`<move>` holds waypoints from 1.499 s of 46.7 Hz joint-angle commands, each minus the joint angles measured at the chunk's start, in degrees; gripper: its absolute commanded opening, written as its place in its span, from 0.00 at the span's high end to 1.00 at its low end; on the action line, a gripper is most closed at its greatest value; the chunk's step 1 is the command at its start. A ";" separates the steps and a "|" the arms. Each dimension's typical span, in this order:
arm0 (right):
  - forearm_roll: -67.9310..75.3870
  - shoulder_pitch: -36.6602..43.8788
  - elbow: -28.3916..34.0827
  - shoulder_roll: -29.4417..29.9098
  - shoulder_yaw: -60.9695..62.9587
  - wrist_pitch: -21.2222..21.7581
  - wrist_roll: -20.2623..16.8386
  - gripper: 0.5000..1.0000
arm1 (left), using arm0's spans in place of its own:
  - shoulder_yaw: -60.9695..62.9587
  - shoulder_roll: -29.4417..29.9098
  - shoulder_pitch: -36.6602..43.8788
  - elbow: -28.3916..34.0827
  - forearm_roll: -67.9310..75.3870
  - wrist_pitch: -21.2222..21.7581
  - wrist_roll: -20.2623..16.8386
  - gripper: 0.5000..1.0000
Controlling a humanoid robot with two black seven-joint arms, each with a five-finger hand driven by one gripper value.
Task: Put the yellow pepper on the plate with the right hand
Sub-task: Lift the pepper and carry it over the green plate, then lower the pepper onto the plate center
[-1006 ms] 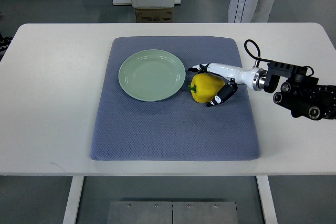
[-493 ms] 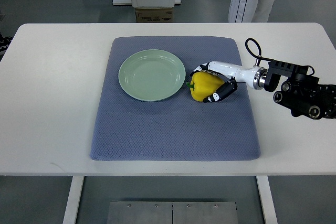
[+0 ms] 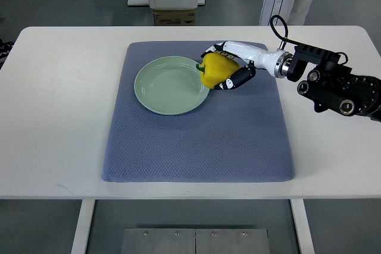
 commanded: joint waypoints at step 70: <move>0.60 0.68 -5.35 12.38 0.08 0.54 -5.22 1.00 | 0.00 0.00 -0.01 -0.05 0.01 0.00 -0.08 0.00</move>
